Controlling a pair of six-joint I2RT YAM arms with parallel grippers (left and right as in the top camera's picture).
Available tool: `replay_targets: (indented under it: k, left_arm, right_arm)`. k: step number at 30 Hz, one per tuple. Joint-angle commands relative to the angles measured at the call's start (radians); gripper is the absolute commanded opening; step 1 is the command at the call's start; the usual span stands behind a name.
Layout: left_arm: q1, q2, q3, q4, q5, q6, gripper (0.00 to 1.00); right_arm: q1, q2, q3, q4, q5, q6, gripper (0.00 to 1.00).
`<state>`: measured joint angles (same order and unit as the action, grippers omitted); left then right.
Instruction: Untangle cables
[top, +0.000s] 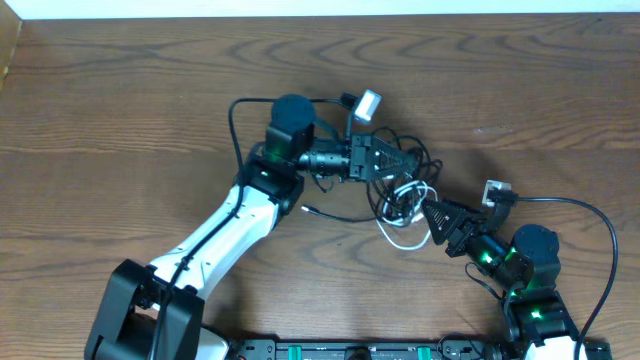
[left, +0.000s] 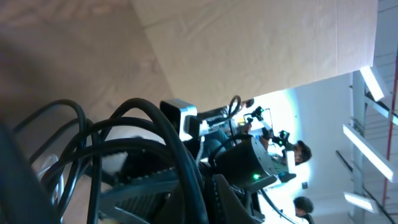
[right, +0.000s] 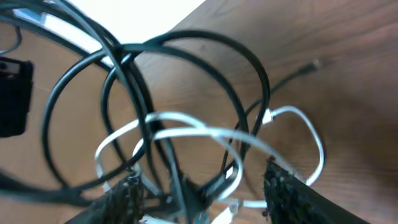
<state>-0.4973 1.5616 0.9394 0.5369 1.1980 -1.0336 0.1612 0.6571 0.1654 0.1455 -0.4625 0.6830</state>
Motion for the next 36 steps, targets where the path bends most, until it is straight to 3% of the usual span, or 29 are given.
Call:
replay_targets:
  k: [1, 6, 13, 16, 17, 20, 24, 30, 36]
  left_arm:
    - [-0.018, -0.013, 0.018, 0.011, -0.005, -0.045, 0.08]
    - [-0.034, -0.013, 0.018, 0.012, -0.005, -0.114, 0.08]
    - [-0.048, -0.013, 0.018, 0.112, -0.005, -0.181, 0.08]
    - [-0.047, -0.013, 0.018, 0.203, -0.005, -0.227, 0.08]
    - [-0.047, -0.013, 0.018, 0.24, -0.005, -0.244, 0.08]
    - [-0.047, -0.013, 0.018, 0.349, -0.005, -0.266, 0.08]
    - [-0.047, -0.013, 0.018, 0.385, -0.005, -0.266, 0.08]
    - [-0.039, -0.013, 0.018, 0.385, -0.005, -0.264, 0.08]
    - [-0.007, -0.013, 0.018, 0.385, -0.005, -0.261, 0.08]
  right_arm:
    - [0.011, -0.002, 0.001, -0.014, 0.103, -0.071, 0.62]
    - [0.011, -0.002, 0.001, -0.043, 0.156, -0.072, 0.56]
    - [0.011, 0.012, 0.001, -0.092, 0.195, -0.071, 0.26]
    - [0.011, 0.037, 0.001, -0.121, 0.195, -0.059, 0.02]
    - [0.011, 0.045, 0.001, -0.134, 0.2, -0.048, 0.01]
    - [0.011, 0.076, 0.001, -0.153, 0.206, -0.041, 0.01]
    - [0.011, 0.092, 0.001, -0.118, 0.113, -0.042, 0.17]
    - [0.01, 0.092, 0.001, -0.081, -0.053, -0.025, 0.15]
    - [0.006, 0.085, 0.002, -0.08, -0.114, 0.017, 0.35]
